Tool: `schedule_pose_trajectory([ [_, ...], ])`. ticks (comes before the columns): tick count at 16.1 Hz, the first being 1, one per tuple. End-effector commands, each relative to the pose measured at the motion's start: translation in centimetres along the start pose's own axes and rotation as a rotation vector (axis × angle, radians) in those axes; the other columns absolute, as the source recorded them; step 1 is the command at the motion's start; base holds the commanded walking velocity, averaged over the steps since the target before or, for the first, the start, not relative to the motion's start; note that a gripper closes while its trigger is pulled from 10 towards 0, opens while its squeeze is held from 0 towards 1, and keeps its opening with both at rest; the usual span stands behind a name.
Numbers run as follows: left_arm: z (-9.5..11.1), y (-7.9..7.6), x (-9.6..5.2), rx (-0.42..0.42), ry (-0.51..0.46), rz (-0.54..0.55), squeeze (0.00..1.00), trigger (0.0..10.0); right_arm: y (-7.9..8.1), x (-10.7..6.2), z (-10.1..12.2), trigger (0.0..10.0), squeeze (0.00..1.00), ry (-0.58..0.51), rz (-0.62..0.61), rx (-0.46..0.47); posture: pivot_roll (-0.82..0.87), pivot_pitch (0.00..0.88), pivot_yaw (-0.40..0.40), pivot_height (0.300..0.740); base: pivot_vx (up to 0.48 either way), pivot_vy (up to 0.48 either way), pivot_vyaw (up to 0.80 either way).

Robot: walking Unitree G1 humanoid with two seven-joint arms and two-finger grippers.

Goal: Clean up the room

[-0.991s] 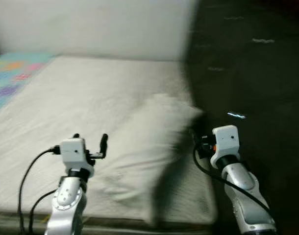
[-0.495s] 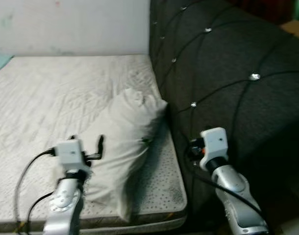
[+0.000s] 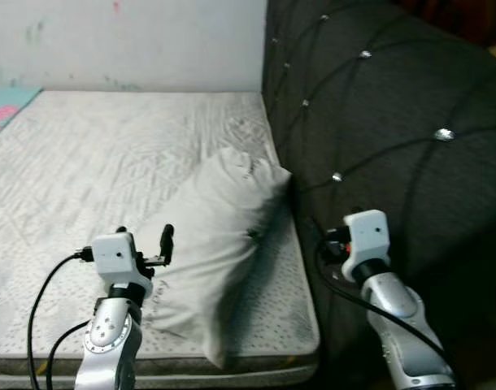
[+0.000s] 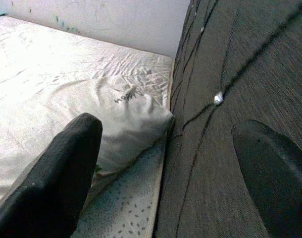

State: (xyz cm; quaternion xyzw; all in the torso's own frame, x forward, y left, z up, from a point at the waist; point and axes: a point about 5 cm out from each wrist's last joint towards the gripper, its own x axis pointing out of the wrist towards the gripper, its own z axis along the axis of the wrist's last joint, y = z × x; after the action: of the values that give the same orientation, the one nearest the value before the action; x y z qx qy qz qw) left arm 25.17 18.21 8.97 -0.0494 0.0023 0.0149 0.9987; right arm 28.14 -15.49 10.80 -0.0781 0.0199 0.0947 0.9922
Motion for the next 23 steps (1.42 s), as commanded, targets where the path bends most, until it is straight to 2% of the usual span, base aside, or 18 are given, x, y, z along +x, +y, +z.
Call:
schedule_pose_trajectory([
  [1, 0.25, 0.33, 0.13, -0.001, 0.0, 0.007, 0.0, 10.0, 0.16, 0.19, 0.36, 10.0, 0.0, -0.013, -0.001, 0.009, -0.2, 0.02, -0.02, 0.74, 0.0, 0.48, 0.0],
  [8, 0.3, 0.31, 0.37, -0.008, -0.004, 0.007, 0.0, 10.0, 0.11, 0.3, 0.33, 10.0, 0.0, -0.012, 0.004, 0.001, -0.2, 0.016, -0.02, 0.74, 0.0, 0.407, 0.0],
  [14, -0.36, 0.35, 0.0, -0.041, 0.027, -0.012, 0.0, 10.0, 0.12, -0.17, -0.12, 10.0, 0.0, -0.001, 0.001, 0.003, -0.19, 0.0, -0.016, 0.74, 0.0, 0.0, 0.0],
  [18, -0.57, -0.18, 0.43, -0.053, 0.04, -0.037, 0.0, 10.0, 0.59, -0.02, -0.54, 10.0, 0.0, 0.017, -0.001, 0.022, -0.19, 0.0, -0.002, 0.74, 0.0, 0.0, 0.0],
  [23, -0.43, -0.1, 0.54, -0.06, 0.037, -0.033, 0.0, 10.0, 0.57, 0.2, -0.32, 10.0, 0.0, 0.008, 0.003, 0.027, -0.19, 0.0, -0.002, 0.74, 0.0, 0.447, 0.0],
])
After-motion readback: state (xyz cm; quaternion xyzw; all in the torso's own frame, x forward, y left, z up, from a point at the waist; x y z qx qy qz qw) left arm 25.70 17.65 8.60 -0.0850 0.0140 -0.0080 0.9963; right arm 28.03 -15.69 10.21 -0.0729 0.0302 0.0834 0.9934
